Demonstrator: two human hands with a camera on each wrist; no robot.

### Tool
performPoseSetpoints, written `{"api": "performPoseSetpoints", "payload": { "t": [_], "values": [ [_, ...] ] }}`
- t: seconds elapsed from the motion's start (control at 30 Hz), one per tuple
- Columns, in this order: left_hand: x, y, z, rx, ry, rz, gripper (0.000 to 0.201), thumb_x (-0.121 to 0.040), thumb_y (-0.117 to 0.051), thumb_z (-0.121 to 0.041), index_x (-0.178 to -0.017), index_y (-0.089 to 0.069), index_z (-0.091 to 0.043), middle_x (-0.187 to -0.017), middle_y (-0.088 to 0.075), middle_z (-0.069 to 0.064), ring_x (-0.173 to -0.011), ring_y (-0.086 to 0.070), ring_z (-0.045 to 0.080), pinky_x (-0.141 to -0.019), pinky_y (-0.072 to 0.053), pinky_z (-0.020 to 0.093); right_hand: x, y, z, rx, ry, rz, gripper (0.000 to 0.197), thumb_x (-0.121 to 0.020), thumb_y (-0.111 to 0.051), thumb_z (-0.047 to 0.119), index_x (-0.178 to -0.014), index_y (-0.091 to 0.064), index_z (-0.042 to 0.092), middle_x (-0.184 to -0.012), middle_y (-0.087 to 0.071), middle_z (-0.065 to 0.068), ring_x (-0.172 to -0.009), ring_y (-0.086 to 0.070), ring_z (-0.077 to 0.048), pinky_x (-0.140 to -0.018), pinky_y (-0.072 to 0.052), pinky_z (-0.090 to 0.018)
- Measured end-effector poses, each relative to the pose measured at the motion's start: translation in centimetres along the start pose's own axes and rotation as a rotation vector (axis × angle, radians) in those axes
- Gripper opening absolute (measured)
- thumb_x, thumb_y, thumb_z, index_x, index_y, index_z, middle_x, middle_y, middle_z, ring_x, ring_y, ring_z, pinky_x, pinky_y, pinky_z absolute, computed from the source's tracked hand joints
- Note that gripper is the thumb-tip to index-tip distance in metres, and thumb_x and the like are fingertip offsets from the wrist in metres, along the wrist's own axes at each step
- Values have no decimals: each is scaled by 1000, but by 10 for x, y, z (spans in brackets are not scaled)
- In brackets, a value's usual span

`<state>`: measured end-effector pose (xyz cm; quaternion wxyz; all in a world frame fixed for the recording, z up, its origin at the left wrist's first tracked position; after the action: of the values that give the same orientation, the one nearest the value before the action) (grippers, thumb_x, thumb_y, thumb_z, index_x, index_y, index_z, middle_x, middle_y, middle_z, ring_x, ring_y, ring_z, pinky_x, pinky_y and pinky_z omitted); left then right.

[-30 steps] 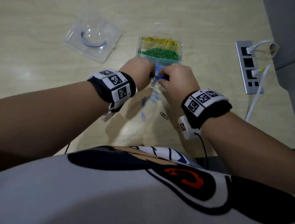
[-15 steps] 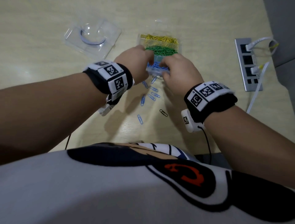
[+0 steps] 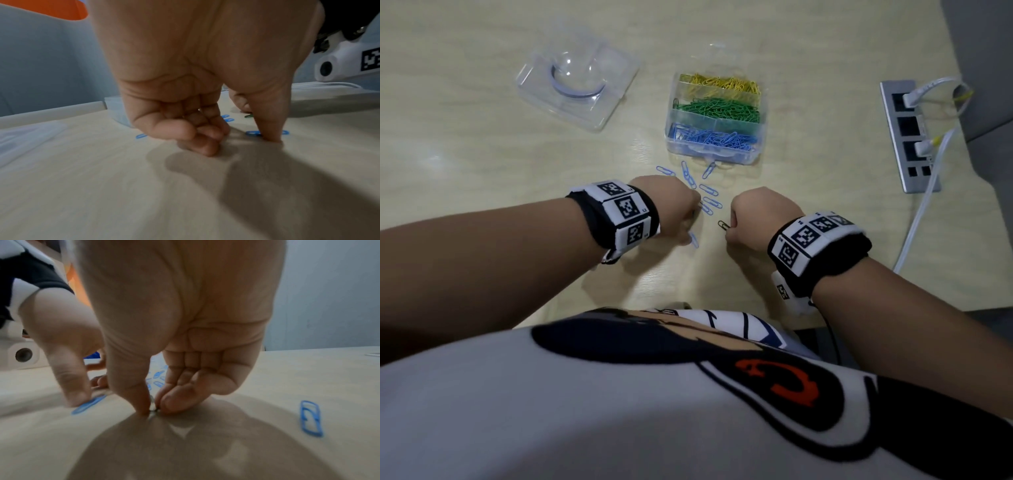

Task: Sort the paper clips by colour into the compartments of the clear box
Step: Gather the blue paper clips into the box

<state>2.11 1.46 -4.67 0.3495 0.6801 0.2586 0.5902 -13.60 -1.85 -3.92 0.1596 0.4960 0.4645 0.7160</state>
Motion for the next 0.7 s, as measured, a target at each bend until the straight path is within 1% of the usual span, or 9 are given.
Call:
{"api": "performPoseSetpoints", "payload": {
  "t": [0.13, 0.2, 0.3, 0.37, 0.43, 0.5, 0.57, 0.63, 0.7],
  "values": [
    [-5, 8, 3, 49, 64, -138, 22, -87, -54, -42, -91, -47, -22, -80, -47, 1, -79, -49, 28, -62, -38, 31, -3, 2, 0, 65, 2, -55, 18, -86, -56, 30, -89, -59, 13, -81, -52, -4, -76, -49, -26, -61, -35, -29],
    [-8, 11, 5, 61, 73, -234, 23, -89, -51, -38, -95, -49, -16, -94, -54, 8, -87, -56, 32, -62, -39, 33, -5, 2, 0, 51, 18, -102, 17, -87, -54, 28, -95, -57, 13, -89, -54, -7, -81, -50, -28, -64, -34, -31],
    [-10, 12, 8, 122, 68, -296, 46, -83, -61, -46, -112, -50, -13, -113, -52, 12, -102, -55, 34, -72, -44, 38, -11, 2, -4, -49, 1, -195, 24, -88, -56, 29, -103, -57, 11, -104, -58, -10, -93, -57, -30, -66, -35, -31],
    [-10, 9, 8, 144, 50, -288, 68, -71, -68, -59, -120, -48, -17, -119, -49, 10, -108, -50, 34, -82, -46, 40, -14, 3, -4, -84, -26, -226, 25, -89, -55, 29, -105, -58, 10, -108, -58, -12, -97, -57, -30, -68, -35, -29],
    [-11, 4, 6, 111, 42, -286, 79, -63, -71, -66, -122, -45, -20, -120, -46, 8, -111, -46, 33, -86, -46, 42, -18, 5, -4, -66, -38, -226, 24, -91, -53, 26, -106, -60, 9, -109, -60, -13, -99, -58, -30, -69, -34, -29],
    [-13, 3, 5, 84, 42, -283, 73, -69, -70, -61, -123, -46, -19, -121, -45, 9, -112, -45, 34, -86, -46, 43, -22, 7, -3, -45, -41, -211, 23, -91, -54, 26, -104, -61, 9, -106, -61, -13, -95, -58, -29, -67, -34, -29],
    [-14, 7, 6, 105, 45, -304, 49, -83, -62, -47, -119, -50, -15, -119, -48, 11, -110, -47, 35, -84, -45, 42, -24, 9, -4, -32, -45, -192, 22, -89, -55, 28, -99, -59, 9, -104, -60, -12, -87, -55, -28, -65, -34, -30],
    [-17, 12, 9, 135, 54, -338, 29, -93, -50, -35, -111, -54, -13, -113, -51, 13, -105, -50, 36, -80, -45, 41, -25, 11, -4, -21, -45, -167, 25, -89, -56, 32, -100, -58, 10, -104, -59, -12, -89, -55, -29, -65, -34, -31],
    [-21, 15, 11, 129, 51, -333, 28, -97, -43, -31, -110, -56, -11, -112, -53, 14, -104, -52, 36, -80, -44, 40, -26, 12, -4, -6, -29, -145, 25, -90, -55, 35, -100, -57, 12, -104, -58, -10, -92, -56, -28, -65, -35, -31]
  ]
}}
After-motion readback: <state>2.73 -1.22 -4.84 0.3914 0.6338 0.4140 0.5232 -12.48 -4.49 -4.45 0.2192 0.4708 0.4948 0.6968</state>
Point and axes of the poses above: each hand's wrist, its own x-axis away from the middle knuckle, its own y-axis out of the back of the hand, z = x × y, the point moved 1 cm from there along -x, towards the middle knuckle
